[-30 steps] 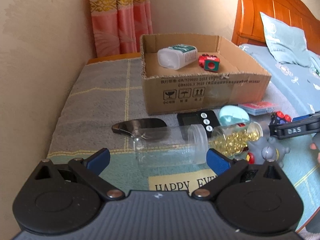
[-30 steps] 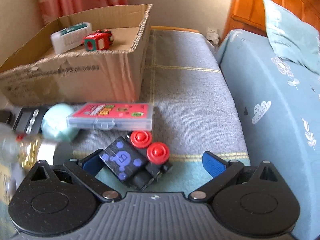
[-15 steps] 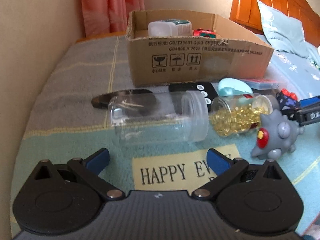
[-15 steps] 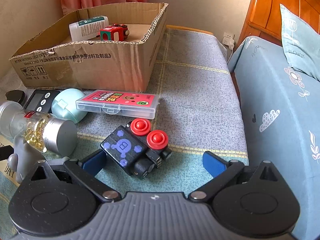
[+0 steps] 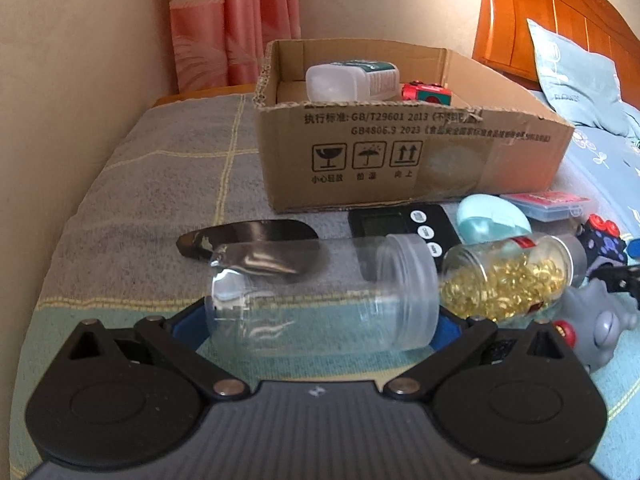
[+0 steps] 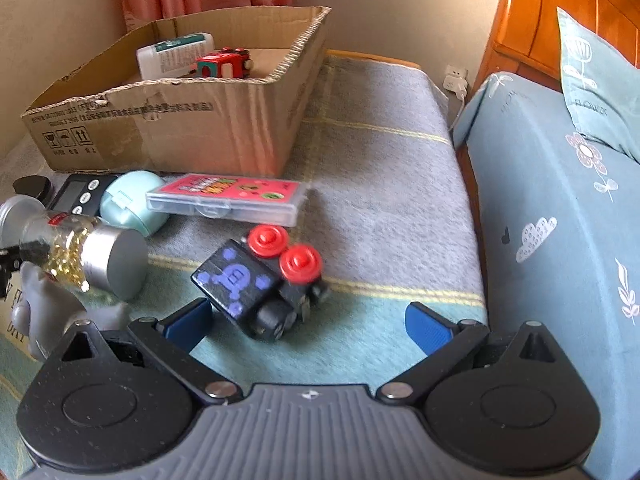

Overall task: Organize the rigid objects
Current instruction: 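Close right tool on black cube while left tool closes on clear jar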

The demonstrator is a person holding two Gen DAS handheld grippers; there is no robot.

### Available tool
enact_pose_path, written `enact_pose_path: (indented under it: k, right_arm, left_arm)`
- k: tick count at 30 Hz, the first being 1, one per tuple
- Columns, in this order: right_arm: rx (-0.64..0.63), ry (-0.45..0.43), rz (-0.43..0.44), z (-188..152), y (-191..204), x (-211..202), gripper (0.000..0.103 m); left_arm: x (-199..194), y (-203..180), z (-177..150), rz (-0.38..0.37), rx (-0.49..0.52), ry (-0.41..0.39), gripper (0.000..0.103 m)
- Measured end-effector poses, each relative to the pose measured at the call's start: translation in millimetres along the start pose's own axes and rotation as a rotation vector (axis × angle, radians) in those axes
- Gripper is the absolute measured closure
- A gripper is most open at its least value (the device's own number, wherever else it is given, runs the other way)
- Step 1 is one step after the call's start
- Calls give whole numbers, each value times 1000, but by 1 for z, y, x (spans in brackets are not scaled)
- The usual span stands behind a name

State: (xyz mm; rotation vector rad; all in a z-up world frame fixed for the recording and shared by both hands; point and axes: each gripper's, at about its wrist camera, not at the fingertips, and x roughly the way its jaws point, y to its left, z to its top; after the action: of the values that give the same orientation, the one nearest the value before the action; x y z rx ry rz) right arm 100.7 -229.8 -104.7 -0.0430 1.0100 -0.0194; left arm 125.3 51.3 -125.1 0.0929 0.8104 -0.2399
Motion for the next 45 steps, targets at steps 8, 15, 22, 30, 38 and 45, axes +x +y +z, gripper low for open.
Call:
enact_pose_path:
  k: [8,15,22,30,38,45]
  right_arm:
    - [72,39,-28,-1,-3,-4,0]
    - [30,-7,-62,17,24,3,0]
    - [97,17,-120,10,1,5,0]
    - [62,-14,-55,-2,-3,0,0]
    - [-29,-73,20,-2,6,-1,10]
    - [-54,-117,29,-6,8,-6,25]
  left_arm:
    - [0,0,0,-2,3,1,1]
    - [-2,1,0,-8,10,7,1]
    - [-2,1,0,-5,9,9,1]
    - [-4,-4,1,31,32,-2,1]
    - [-4,-1,1,44,8,-2,1]
    - [-13,-10,4,81,63,-48,1]
